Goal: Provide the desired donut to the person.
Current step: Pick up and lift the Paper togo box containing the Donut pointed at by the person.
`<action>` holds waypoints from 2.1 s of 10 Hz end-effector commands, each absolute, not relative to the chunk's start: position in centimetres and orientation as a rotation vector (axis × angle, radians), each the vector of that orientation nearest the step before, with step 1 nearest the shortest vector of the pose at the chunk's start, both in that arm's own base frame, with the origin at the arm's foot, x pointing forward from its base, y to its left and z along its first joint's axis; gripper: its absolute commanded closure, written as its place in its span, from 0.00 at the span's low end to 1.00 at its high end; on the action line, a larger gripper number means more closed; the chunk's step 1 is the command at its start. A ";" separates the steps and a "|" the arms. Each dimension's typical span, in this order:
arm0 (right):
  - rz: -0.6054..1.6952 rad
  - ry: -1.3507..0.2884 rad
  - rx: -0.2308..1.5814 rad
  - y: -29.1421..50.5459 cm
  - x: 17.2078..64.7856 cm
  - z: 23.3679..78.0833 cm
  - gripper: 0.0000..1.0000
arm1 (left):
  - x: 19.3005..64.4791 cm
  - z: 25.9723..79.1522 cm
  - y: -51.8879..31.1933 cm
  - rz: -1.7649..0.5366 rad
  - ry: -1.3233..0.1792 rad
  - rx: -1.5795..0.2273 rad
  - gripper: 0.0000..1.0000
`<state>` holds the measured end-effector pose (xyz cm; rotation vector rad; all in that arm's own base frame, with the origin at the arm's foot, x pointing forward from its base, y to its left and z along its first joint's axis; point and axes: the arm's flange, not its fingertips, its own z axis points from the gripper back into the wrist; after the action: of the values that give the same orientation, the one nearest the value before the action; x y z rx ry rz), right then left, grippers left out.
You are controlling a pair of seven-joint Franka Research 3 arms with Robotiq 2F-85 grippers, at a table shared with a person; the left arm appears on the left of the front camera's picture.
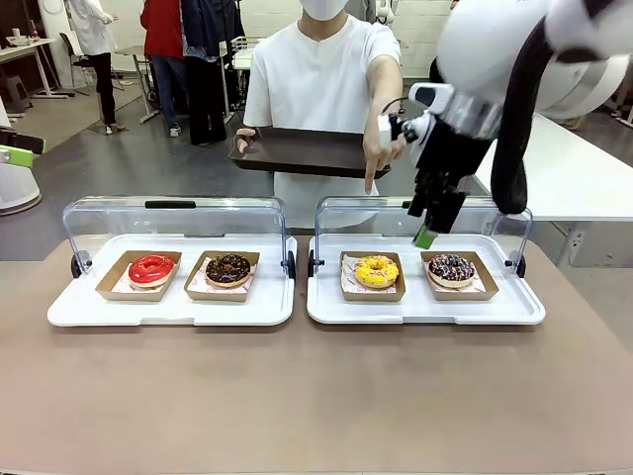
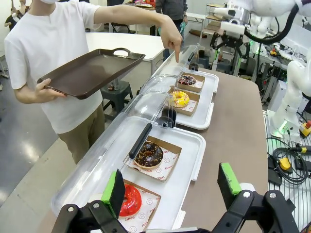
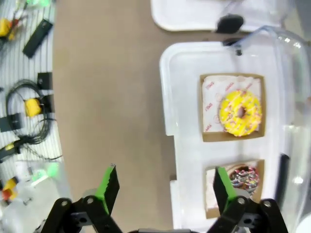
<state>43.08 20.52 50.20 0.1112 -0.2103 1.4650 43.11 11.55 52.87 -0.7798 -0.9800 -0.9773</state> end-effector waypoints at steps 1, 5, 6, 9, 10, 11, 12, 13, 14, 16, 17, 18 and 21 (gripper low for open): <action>1.428 -0.182 0.009 22.6 43.4 45.5 0.00 | 43.1 53.0 11.6 -0.975 -0.988 -0.783 0.00; 1.404 -0.144 0.008 25.7 45.5 40.6 0.00 | 43.1 53.0 11.6 -0.975 -0.988 -0.783 0.00; 1.386 -0.132 0.011 26.3 46.1 40.0 0.00 | 43.1 53.0 11.6 -0.975 -0.988 -0.783 0.00; 1.296 -0.120 -0.028 26.4 46.6 40.9 0.00 | 43.1 53.0 11.6 -0.975 -0.988 -0.783 0.00; 1.384 -0.129 0.046 26.0 46.1 39.3 0.00 | 43.1 53.0 11.6 -0.975 -0.988 -0.783 0.00; 1.384 -0.129 0.046 26.0 46.1 39.3 0.00 | 43.1 53.0 11.6 -0.975 -0.988 -0.783 0.00; 1.384 -0.129 0.046 26.0 46.1 39.3 0.00 | 43.1 53.0 11.6 -0.975 -0.988 -0.783 0.00; 1.384 -0.129 0.046 26.0 46.1 39.3 0.00 | 43.1 53.0 11.6 -0.975 -0.988 -0.783 0.00; 1.363 -0.133 0.033 26.2 46.3 39.8 0.00 | 43.1 53.0 11.6 -0.975 -0.988 -0.783 0.00; 1.406 -0.120 -0.024 27.8 46.0 38.3 0.00 | 43.1 53.0 11.6 -0.975 -0.988 -0.783 0.00; 1.416 -0.125 -0.049 28.8 46.0 37.8 0.00 | 43.1 53.0 11.6 -0.975 -0.988 -0.783 0.00; 1.440 -0.136 -0.061 29.7 46.0 37.4 0.00 | 43.1 53.0 11.6 -0.975 -0.988 -0.783 0.00; 1.488 -0.169 -0.055 31.3 47.0 36.4 0.00 | 43.1 53.0 11.6 -0.975 -0.988 -0.783 0.00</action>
<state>46.02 30.79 36.95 -0.0345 -0.1521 1.4931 43.12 11.57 52.86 -0.7796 -0.9797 -0.9770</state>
